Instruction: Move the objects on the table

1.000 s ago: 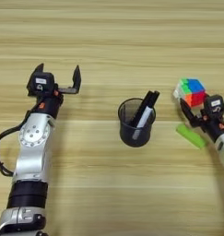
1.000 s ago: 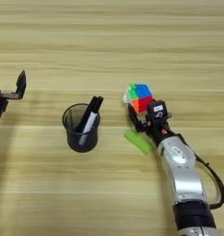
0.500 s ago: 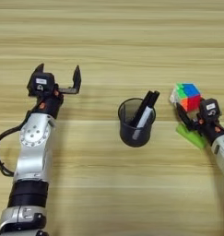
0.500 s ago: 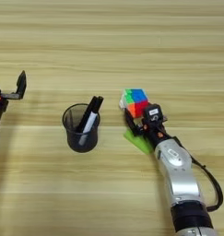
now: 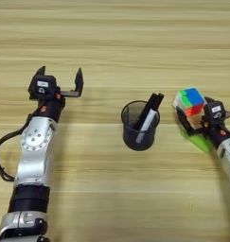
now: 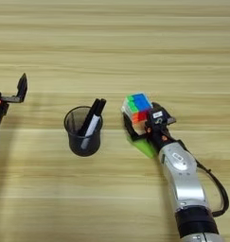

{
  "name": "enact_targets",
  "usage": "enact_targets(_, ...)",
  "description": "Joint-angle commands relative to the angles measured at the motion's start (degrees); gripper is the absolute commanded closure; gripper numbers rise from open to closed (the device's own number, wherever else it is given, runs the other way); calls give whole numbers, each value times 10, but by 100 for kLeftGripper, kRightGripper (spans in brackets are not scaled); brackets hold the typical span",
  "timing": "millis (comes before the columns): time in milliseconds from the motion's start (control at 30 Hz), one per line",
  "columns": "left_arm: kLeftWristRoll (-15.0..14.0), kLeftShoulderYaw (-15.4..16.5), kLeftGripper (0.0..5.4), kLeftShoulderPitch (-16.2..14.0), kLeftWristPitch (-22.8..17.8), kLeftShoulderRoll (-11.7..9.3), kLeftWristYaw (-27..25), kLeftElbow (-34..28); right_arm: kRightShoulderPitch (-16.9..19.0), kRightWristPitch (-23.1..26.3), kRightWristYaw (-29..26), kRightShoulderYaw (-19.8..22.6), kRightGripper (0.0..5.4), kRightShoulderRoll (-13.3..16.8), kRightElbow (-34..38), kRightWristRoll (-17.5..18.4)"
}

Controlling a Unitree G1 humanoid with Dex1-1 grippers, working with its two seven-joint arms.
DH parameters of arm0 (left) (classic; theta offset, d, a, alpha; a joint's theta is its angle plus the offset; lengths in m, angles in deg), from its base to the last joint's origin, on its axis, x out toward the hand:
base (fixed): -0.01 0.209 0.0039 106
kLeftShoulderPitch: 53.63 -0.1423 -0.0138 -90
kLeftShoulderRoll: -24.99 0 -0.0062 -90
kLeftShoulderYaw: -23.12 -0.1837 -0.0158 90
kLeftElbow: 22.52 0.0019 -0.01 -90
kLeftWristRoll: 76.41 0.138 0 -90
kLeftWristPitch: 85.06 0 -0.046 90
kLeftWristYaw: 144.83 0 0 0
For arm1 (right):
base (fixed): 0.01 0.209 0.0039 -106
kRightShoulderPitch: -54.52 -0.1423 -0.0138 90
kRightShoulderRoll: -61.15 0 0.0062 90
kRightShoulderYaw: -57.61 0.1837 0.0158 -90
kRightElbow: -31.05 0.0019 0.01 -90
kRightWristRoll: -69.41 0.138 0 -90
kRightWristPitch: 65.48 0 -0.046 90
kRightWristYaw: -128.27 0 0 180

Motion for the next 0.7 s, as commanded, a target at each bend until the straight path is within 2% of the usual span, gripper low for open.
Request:
enact_targets(33, 0, -1, 0, 10, 6, 0, -1, 6, -1, -16, 1, 9, 2, -5, 15, 12)
enact_targets(300, 0, -2, 0, 10, 8, 1, -1, 7, -11, -55, 2, 25, 2, -18, 49, 41)
enact_targets(533, 5, -2, 0, 9, 14, -1, 1, 13, -24, -59, 10, 29, 2, -18, 40, 37)
enact_targets(700, 6, -2, 0, 11, 21, -2, 2, 22, -48, -63, 28, 28, 2, -18, 20, 22)
